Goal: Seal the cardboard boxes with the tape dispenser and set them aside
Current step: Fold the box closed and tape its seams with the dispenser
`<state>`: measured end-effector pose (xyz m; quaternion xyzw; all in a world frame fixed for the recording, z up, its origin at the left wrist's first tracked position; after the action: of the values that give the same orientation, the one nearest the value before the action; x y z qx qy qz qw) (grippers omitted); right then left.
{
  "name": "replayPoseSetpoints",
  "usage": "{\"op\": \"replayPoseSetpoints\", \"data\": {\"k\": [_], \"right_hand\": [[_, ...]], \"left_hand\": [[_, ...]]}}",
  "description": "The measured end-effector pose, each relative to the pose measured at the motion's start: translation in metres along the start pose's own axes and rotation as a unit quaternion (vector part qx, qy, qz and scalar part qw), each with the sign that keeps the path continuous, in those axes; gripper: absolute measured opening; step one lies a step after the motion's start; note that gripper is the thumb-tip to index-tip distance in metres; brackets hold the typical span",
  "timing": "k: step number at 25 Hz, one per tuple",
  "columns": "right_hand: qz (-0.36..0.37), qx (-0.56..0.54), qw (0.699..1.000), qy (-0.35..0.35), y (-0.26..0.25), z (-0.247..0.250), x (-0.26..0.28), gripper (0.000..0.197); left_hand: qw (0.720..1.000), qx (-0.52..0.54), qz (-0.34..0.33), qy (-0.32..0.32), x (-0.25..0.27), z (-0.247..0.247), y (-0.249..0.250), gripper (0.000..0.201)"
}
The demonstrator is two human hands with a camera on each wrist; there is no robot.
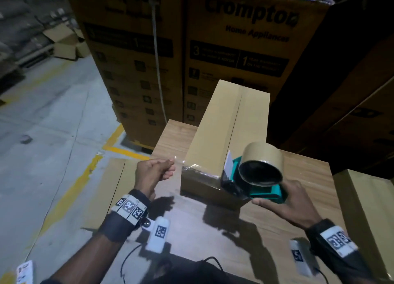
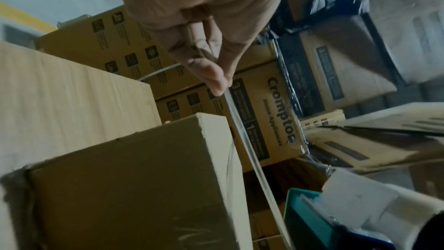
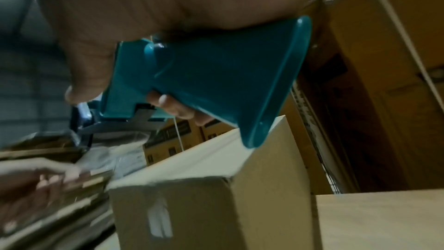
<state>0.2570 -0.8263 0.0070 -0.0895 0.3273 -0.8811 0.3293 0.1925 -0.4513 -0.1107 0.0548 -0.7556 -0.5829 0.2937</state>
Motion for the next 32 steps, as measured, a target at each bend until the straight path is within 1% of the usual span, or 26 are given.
{"op": "replayPoseSetpoints", "data": {"k": [2, 6, 10, 16, 19, 21, 26, 29, 30, 32], "right_hand": [[0.013, 0.047, 0.998, -0.027, 0.002, -0.005, -0.006, 0.054], [0.010, 0.055, 0.998, -0.028, 0.016, -0.010, -0.020, 0.067], [0.023, 0.062, 0.997, -0.036, 0.024, -0.015, -0.024, 0.060], [-0.001, 0.063, 0.997, -0.042, 0.045, -0.022, -0.027, 0.068], [-0.002, 0.069, 0.997, -0.039, 0.046, -0.023, -0.024, 0.064], [-0.005, 0.069, 0.997, -0.033, 0.048, -0.024, -0.023, 0.066], [-0.013, 0.107, 0.994, -0.035, 0.051, -0.030, -0.020, 0.065], [-0.016, 0.114, 0.993, -0.026, 0.053, -0.030, -0.019, 0.063], [-0.014, 0.114, 0.993, -0.028, 0.053, -0.031, -0.019, 0.062], [-0.011, 0.114, 0.993, -0.031, 0.053, -0.032, -0.019, 0.060]], "left_hand": [[1.000, -0.009, -0.009, -0.001, 0.000, -0.004, -0.004, 0.024], [0.998, -0.014, -0.018, 0.061, 0.000, -0.004, -0.011, 0.025], [0.996, -0.008, -0.023, 0.081, -0.001, -0.007, -0.017, 0.025], [0.995, -0.035, -0.028, 0.089, -0.003, -0.008, -0.018, 0.024], [0.993, -0.052, -0.041, 0.093, -0.005, -0.010, -0.014, 0.023], [0.993, -0.060, -0.042, 0.096, -0.008, -0.011, -0.015, 0.022], [0.993, -0.078, -0.022, 0.085, -0.017, -0.011, -0.028, 0.021], [0.994, -0.074, 0.011, 0.074, -0.023, -0.012, -0.040, 0.023], [0.995, -0.060, 0.030, 0.073, -0.024, -0.012, -0.047, 0.023], [0.995, 0.001, 0.071, 0.070, -0.023, -0.014, -0.063, 0.024]]}}
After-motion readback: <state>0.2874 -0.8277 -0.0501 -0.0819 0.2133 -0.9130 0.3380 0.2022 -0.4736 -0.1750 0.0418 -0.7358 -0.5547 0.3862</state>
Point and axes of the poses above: each hand's wrist, its own x-axis away from the middle knuckle, its own z-axis out of the back of the hand, y = z × x, the point moved 10 cm from there along -x, towards the middle knuckle, and after that the axes turned 10 degrees about -y, right-handed, at the moved point
